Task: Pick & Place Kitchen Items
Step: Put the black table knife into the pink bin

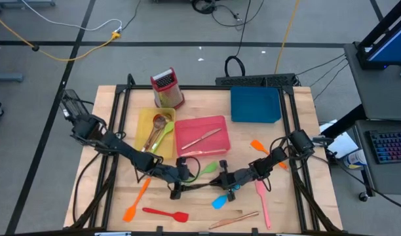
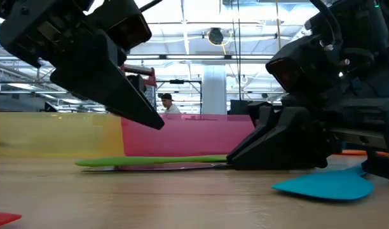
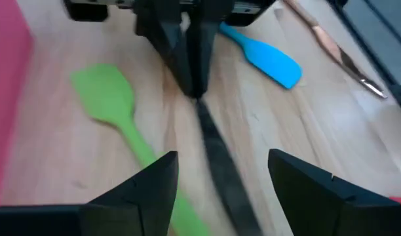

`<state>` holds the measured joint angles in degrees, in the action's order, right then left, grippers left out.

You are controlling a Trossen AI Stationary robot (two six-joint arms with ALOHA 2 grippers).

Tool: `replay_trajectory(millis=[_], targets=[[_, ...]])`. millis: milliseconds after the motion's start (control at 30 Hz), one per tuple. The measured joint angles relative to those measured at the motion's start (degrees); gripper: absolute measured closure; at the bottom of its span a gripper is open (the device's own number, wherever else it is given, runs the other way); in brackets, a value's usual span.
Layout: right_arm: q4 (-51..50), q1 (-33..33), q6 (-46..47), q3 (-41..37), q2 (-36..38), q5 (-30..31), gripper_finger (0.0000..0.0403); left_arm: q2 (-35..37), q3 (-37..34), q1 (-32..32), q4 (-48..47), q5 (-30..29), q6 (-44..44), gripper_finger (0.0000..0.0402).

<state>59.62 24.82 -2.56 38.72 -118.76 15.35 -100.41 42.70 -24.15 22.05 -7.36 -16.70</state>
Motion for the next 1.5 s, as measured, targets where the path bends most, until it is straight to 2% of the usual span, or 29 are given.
replay_trajectory(millis=[133, 500, 667, 800, 1000, 1300, 1500], targets=[[0.45, 0.02, -1.12, -0.04, 0.0, 2.67, 0.0371, -2.95, 0.0, 0.11, 2.11, 0.36, -1.39, 0.0167], [2.83, -0.07, -4.42, -0.02, 0.11, 4.27, 0.0372, -6.04, 0.07, 1.29, 3.19, 0.89, -1.52, 0.0204], [3.1, 0.0, -5.88, 0.02, 0.13, 5.71, 0.0372, -6.04, 0.07, 2.38, 3.7, 4.44, -1.43, 0.0221], [3.54, 0.0, -6.51, 0.02, 0.13, 5.64, 0.0375, -6.15, 0.02, 2.96, 4.65, 6.83, -1.44, 0.0248], [3.95, 0.04, -7.28, 0.02, 0.13, 5.91, 0.0368, -6.15, 0.0, 3.96, 4.64, 7.31, -2.08, 0.0305], [4.08, 0.0, -7.24, 0.04, 0.17, 6.19, 0.0394, -6.15, 0.0, 5.86, 4.91, 7.79, -3.19, 0.0392], [4.08, 0.0, -7.14, 0.04, 0.17, 6.02, 0.0402, -6.15, 0.0, 6.13, 4.84, 9.14, -4.02, 0.0388]])
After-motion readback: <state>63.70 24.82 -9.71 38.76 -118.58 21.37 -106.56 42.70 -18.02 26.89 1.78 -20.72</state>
